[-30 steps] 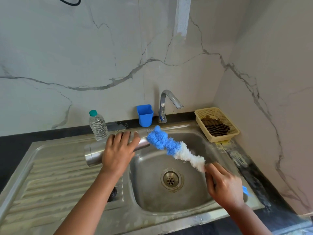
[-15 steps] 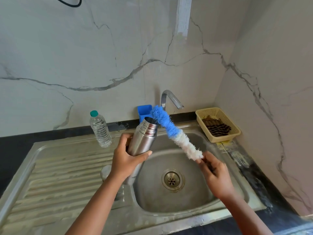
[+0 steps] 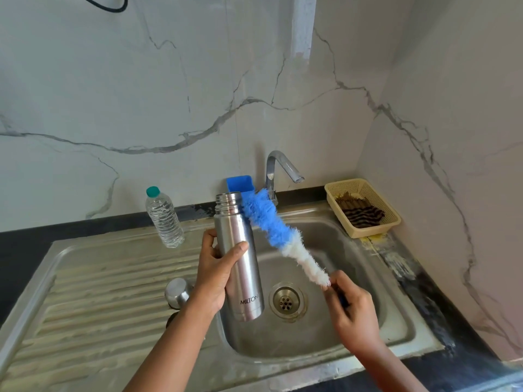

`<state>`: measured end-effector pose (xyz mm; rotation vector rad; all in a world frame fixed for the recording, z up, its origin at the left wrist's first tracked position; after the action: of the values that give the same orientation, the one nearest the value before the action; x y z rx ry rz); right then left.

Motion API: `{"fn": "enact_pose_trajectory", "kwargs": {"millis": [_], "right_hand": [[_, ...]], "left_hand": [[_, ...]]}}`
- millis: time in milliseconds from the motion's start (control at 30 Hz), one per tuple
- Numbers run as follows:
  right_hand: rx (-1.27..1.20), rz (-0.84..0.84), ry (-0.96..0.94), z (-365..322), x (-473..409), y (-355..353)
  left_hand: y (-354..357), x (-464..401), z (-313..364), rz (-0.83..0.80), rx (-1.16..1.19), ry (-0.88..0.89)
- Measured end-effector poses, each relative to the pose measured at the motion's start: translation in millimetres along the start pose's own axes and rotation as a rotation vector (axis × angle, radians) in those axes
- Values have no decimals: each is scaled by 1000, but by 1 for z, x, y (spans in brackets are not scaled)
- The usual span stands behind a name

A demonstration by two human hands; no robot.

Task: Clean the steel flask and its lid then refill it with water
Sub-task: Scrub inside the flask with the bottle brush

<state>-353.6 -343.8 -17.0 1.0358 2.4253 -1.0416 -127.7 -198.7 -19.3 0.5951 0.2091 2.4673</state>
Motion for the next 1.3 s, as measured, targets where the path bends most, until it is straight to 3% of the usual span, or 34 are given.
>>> {"fn": "enact_pose_trajectory", "kwargs": {"millis": [200,367,600,767,933,1033,1133,1300], "right_hand": [[73,8,51,10,0,9],[94,-56,-44,4,-1,10],[303,-110,145,33,-18,4],[465,-96,29,23,-88,-16],[730,-114,-167,-2,-182,-12],[864,-254,-299,-31,-220,12],[967,-472,-294,-43,-234,37],[1097,-523,-373,-71,-261,54]], "left_hand": [[5,0,-16,-17,-57,-47],[6,-7,-22,30,-25,-84],[12,-8,-29,89,-59,-72],[11,-1,-23,208,-381,7],[20,9,-7,344,-849,214],[30,16,2,380,-990,287],[28,21,7,404,-890,245],[14,26,8,447,-730,223]]}}
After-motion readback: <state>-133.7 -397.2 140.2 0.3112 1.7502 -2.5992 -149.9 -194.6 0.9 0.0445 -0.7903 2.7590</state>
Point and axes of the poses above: each hand's wrist, its own x-axis away from the middle knuckle, its own y-axis out of the palm, z = x × y, the point moved 7 cm from there along -x, towards the middle knuckle, and after that the axes turned 15 degrees about -y, right-handed, at the moved point
